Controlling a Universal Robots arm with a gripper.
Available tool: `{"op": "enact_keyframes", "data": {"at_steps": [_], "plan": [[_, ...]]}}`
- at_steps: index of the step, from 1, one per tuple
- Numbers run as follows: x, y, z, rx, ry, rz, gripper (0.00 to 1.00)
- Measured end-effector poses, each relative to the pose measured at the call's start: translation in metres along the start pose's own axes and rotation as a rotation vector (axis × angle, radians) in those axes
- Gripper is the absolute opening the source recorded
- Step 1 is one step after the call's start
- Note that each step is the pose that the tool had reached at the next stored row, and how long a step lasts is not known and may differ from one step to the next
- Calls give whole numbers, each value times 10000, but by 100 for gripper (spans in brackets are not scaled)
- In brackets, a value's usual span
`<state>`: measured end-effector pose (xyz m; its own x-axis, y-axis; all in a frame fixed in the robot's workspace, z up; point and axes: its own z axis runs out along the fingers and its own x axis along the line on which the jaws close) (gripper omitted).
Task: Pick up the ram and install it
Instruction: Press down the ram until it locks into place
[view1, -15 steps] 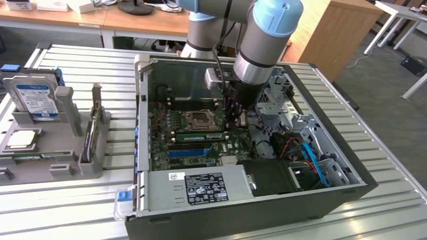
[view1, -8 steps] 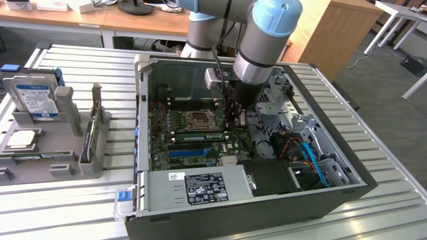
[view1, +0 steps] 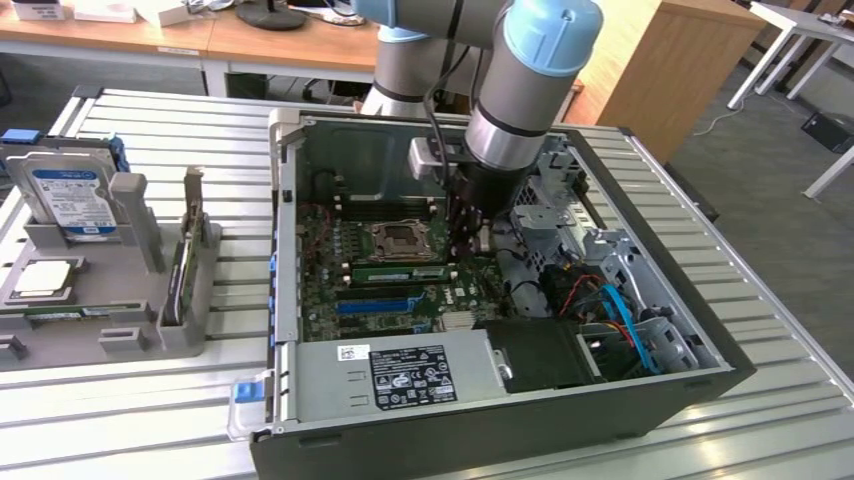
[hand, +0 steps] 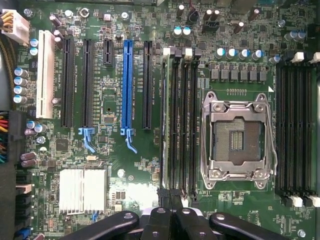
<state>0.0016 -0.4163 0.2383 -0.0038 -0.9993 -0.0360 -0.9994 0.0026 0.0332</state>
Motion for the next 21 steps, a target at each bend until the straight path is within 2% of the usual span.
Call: {"op": "enact_keyframes", "data": {"at_steps": [11, 14, 21], "plan": [[2, -5, 43, 0, 2, -1, 11], [1, -44, 43, 0, 0, 0, 11], [2, -47, 70, 0, 0, 0, 11]]}}
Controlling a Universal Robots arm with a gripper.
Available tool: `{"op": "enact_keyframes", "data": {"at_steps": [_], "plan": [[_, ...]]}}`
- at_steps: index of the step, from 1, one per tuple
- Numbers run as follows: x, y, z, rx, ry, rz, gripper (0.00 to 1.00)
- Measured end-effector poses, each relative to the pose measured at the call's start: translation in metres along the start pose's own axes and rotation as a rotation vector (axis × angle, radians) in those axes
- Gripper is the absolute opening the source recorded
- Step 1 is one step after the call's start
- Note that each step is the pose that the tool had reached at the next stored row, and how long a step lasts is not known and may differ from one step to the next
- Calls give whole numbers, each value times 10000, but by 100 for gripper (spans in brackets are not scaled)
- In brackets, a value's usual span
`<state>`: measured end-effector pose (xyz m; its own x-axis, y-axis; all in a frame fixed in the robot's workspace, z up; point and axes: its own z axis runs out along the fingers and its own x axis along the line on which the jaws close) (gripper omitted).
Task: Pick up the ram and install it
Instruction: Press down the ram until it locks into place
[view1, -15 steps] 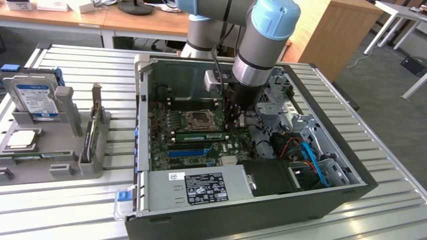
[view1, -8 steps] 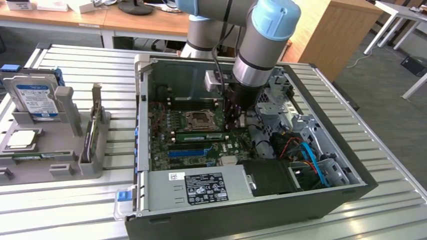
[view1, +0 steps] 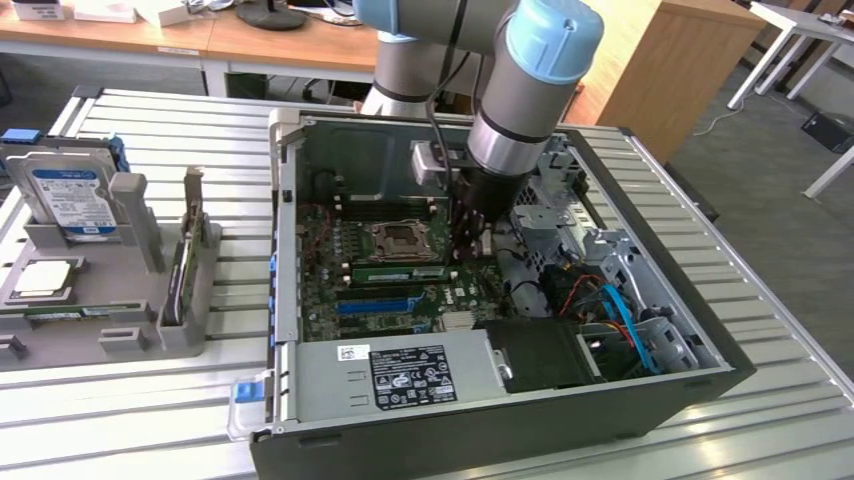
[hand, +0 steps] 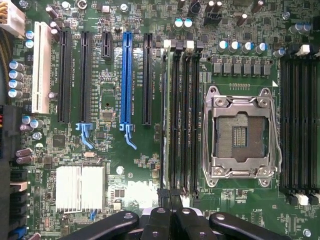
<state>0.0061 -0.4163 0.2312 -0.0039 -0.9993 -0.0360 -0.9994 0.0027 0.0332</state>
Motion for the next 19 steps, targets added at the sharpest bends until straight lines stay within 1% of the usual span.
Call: {"op": "enact_keyframes", "data": {"at_steps": [6, 12, 19], "plan": [[1, 0, 10, 0, 0, 0, 11], [2, -2, 51, 1, -1, 0, 11], [2, -2, 65, 2, -4, 0, 11]]}}
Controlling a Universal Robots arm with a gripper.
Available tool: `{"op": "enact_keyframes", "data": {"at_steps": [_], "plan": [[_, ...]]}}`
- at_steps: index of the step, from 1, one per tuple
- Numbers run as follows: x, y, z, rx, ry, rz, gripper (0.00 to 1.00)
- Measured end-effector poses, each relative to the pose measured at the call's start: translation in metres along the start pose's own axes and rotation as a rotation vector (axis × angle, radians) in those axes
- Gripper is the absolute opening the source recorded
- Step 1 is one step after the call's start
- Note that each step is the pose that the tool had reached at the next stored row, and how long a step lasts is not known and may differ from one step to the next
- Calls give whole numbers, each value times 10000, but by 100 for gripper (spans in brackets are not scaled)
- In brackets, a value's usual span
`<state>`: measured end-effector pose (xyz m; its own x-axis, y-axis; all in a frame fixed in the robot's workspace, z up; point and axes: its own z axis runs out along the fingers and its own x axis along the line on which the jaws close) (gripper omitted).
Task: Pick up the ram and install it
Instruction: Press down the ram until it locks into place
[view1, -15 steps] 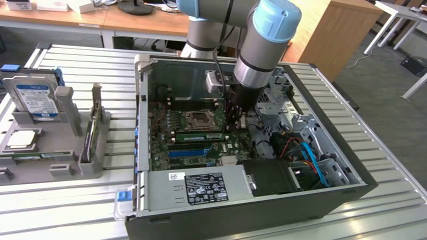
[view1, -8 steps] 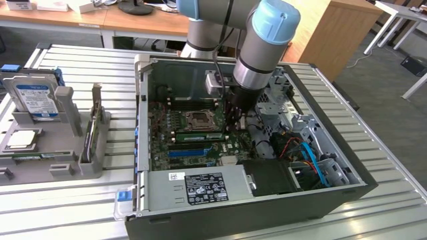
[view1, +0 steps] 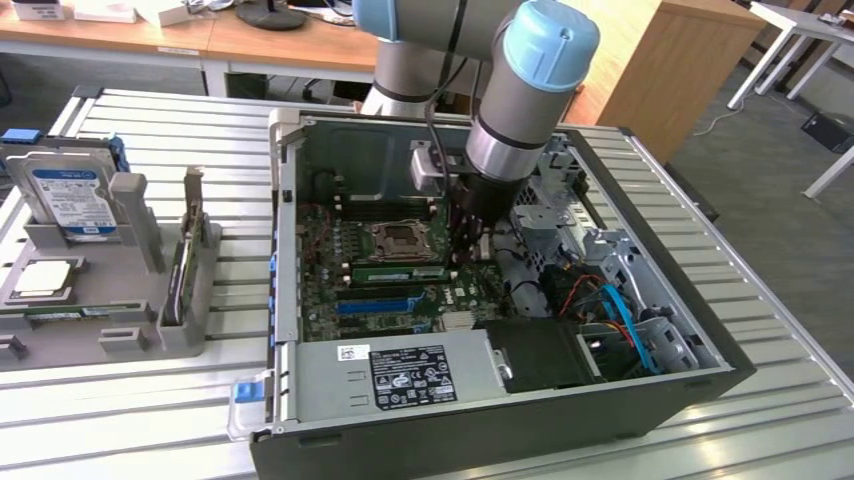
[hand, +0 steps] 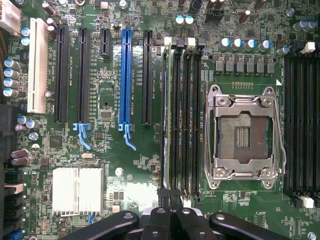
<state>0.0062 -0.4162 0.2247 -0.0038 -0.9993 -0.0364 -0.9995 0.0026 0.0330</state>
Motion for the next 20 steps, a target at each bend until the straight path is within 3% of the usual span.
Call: {"op": "enact_keyframes", "data": {"at_steps": [20], "plan": [[2, 0, 21, -2, 4, 1, 11]]}}
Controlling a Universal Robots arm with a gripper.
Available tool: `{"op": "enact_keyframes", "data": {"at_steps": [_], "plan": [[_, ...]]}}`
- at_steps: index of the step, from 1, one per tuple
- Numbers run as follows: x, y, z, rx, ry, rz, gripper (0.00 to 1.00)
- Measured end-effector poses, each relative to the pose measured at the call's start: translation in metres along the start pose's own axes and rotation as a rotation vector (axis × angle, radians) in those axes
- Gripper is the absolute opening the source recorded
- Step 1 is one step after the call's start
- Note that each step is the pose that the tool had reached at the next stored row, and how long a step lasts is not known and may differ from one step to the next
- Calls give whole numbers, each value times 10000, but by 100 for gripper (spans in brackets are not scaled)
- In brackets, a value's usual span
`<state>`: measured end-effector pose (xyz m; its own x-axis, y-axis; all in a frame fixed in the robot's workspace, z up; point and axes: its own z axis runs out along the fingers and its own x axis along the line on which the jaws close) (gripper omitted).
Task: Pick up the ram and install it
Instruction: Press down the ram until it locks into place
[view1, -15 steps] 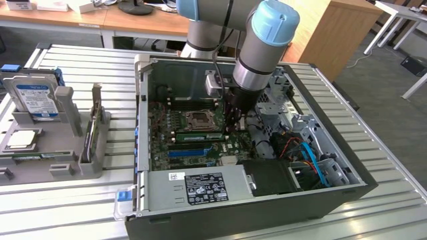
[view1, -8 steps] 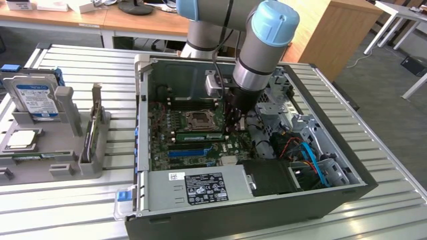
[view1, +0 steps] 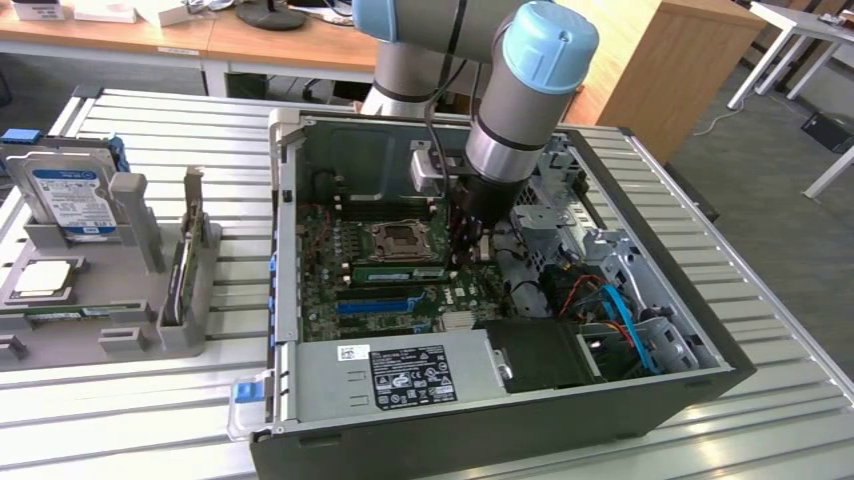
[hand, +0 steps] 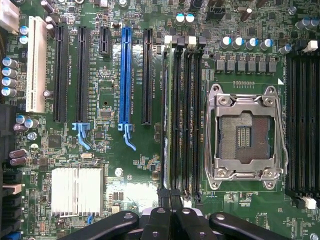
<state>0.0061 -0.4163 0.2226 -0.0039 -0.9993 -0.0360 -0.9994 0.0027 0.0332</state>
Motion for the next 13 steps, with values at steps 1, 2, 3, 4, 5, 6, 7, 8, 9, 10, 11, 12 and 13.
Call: {"op": "enact_keyframes", "data": {"at_steps": [1, 2, 3, 4, 5, 6, 7, 8, 9, 10, 11, 12, 13], "plan": [[0, 0, 0, 0, 0, 0, 11], [0, 0, 2, 0, 0, 0, 11], [0, 0, 3, 1, -1, 0, 11], [0, 0, 3, 0, 0, 0, 11], [1, 0, 3, 0, 0, 0, 11], [0, 0, 3, 0, 0, 0, 11], [0, 0, 3, 0, 0, -1, 11], [0, 0, 3, -1, 0, -1, 11], [0, 0, 2, 0, -1, -1, 11], [-1, 0, -1, -1, -4, 0, 11], [-1, 1, -9, -1, -7, 1, 11], [-1, 1, -22, 0, -4, 1, 11], [-1, 2, -38, -1, 0, 1, 11]]}}
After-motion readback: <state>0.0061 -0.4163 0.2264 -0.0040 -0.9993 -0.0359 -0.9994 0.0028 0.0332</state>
